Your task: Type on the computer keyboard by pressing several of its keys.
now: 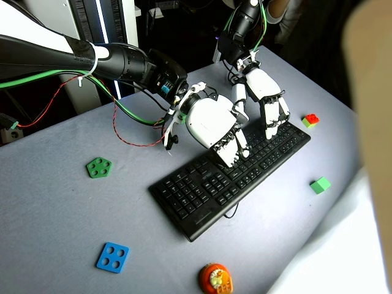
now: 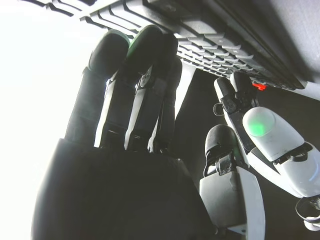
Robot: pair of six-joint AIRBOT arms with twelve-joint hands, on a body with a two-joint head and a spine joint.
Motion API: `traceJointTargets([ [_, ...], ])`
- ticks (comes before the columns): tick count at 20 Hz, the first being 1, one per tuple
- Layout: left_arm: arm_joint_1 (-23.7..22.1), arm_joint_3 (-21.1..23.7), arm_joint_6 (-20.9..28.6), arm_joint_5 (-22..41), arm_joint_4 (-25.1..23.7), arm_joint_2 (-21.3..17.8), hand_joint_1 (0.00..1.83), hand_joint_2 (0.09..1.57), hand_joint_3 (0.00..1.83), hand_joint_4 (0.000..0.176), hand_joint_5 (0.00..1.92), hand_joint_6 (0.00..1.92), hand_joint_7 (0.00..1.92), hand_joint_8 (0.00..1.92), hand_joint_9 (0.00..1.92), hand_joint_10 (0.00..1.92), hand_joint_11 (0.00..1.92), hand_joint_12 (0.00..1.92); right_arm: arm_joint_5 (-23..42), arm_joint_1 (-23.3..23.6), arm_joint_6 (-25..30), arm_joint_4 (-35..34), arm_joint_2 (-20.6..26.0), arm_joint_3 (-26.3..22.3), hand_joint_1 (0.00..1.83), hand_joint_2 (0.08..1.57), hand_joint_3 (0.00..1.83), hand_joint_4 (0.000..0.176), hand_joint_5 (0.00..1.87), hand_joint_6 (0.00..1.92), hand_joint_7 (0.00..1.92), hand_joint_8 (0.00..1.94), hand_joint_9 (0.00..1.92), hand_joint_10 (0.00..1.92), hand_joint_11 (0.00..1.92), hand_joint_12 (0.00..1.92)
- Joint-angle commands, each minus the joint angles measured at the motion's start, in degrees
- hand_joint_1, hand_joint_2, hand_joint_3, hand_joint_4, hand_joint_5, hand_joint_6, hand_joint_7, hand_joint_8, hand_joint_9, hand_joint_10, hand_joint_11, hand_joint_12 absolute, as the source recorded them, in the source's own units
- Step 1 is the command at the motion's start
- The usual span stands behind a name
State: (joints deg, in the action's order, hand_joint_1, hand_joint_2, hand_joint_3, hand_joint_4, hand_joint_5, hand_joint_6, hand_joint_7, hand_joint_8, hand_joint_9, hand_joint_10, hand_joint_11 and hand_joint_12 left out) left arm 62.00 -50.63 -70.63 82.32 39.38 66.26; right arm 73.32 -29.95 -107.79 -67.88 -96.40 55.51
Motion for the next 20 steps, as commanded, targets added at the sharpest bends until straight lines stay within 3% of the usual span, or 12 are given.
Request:
traceJointTargets([
  [1, -0.4, -0.1, 0.4, 3.8, -2.0, 0.0, 0.16, 1.31, 0.0, 0.007, 0.55, 0.0, 0.7, 0.0, 0.7, 0.3, 0.17, 1.49, 0.6, -0.5, 0.1, 0.8, 0.1, -0.2, 0.0, 1.22, 0.0, 0.0, 0.73, 0.12, 1.03, 0.01, 0.72, 1.17, 0.46, 1.78],
  [3, -1.2, -0.2, -0.2, 3.8, -2.7, -0.3, 0.18, 1.31, 0.0, 0.008, 0.55, 0.0, 0.68, 0.0, 0.61, 0.47, 0.15, 1.51, 0.2, -0.4, 0.1, 0.8, 0.4, -0.2, 0.0, 1.22, 0.0, 0.0, 0.74, 0.1, 1.04, 0.01, 0.74, 1.17, 0.46, 1.79],
  [7, -2.6, -0.6, -2.6, 3.8, -3.0, -1.2, 0.16, 1.3, 0.0, 0.028, 0.52, 0.0, 0.65, 0.0, 0.59, 0.5, 0.14, 1.5, -1.1, 1.3, -1.6, 0.6, 2.7, -0.6, 0.0, 1.22, 0.0, 0.0, 0.78, 0.08, 1.05, 0.01, 0.72, 1.2, 0.45, 1.8],
  [12, -4.0, -0.6, -7.0, 1.8, -3.1, -2.5, 0.16, 1.3, 0.0, 0.026, 0.51, 0.0, 0.63, 0.0, 0.57, 0.5, 0.13, 1.5, -1.6, 3.6, -3.1, 0.1, 5.9, -1.1, 0.0, 1.21, 0.0, 0.0, 0.76, 0.06, 1.05, 0.01, 0.7, 1.23, 0.42, 1.81],
  [20, -6.4, -0.8, -19.0, 1.0, -3.1, -1.5, 0.2, 1.3, 0.0, 0.019, 0.49, 0.0, 0.59, 0.0, 0.54, 0.49, 0.11, 1.48, -0.7, 5.4, -4.3, -0.9, 9.0, -3.5, 0.0, 1.22, 0.0, 0.0, 0.76, 0.04, 1.04, 0.01, 0.68, 1.22, 0.36, 1.83],
])
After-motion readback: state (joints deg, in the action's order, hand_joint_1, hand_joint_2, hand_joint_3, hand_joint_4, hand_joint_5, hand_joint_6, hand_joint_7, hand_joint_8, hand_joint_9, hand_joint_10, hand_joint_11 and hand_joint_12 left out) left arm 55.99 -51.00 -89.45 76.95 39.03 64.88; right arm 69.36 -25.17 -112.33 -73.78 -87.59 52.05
